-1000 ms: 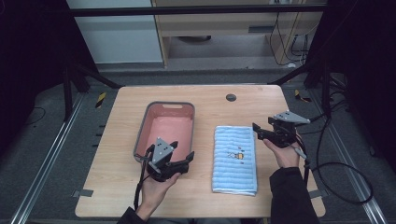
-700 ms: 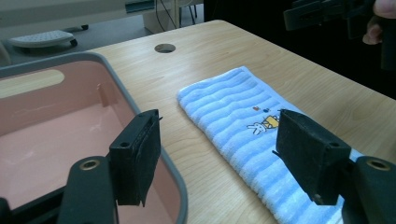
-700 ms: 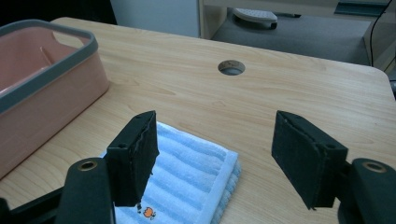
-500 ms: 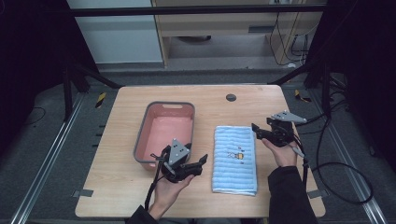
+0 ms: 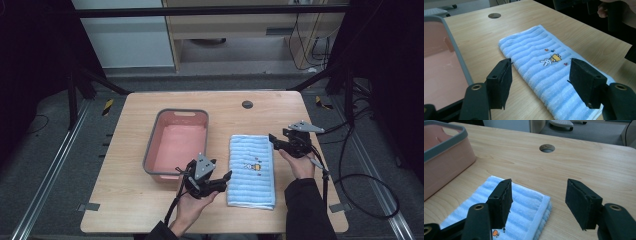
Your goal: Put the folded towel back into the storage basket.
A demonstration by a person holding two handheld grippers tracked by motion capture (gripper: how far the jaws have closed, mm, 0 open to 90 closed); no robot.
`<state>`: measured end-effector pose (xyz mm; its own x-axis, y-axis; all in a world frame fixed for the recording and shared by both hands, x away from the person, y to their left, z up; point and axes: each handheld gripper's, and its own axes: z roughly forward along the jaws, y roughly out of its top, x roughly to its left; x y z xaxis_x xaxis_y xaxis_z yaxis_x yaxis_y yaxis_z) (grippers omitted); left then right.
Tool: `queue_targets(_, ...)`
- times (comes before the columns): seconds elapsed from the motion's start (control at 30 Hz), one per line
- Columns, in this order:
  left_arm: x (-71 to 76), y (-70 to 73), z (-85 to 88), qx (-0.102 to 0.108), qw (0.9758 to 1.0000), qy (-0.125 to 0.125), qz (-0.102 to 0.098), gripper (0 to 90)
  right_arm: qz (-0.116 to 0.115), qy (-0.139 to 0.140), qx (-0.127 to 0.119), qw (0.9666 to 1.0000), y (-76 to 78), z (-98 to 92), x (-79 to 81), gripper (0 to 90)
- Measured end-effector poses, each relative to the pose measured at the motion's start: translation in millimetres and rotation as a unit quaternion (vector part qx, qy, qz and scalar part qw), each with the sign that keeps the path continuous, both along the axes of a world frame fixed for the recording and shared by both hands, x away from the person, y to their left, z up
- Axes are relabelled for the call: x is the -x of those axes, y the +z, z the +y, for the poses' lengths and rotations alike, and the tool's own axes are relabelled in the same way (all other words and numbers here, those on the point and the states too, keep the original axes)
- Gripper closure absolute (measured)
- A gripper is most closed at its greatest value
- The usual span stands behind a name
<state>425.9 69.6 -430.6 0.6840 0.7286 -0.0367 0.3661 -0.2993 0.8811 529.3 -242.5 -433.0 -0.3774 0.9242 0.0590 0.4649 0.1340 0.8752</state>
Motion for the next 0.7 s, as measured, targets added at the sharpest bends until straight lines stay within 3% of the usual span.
queue_targets(0.7,-4.0,-34.8,-18.4,-0.025,0.9993,0.002,0.027,43.6,0.028,0.014,0.031,0.999,-24.6,10.6,-10.8,44.1)
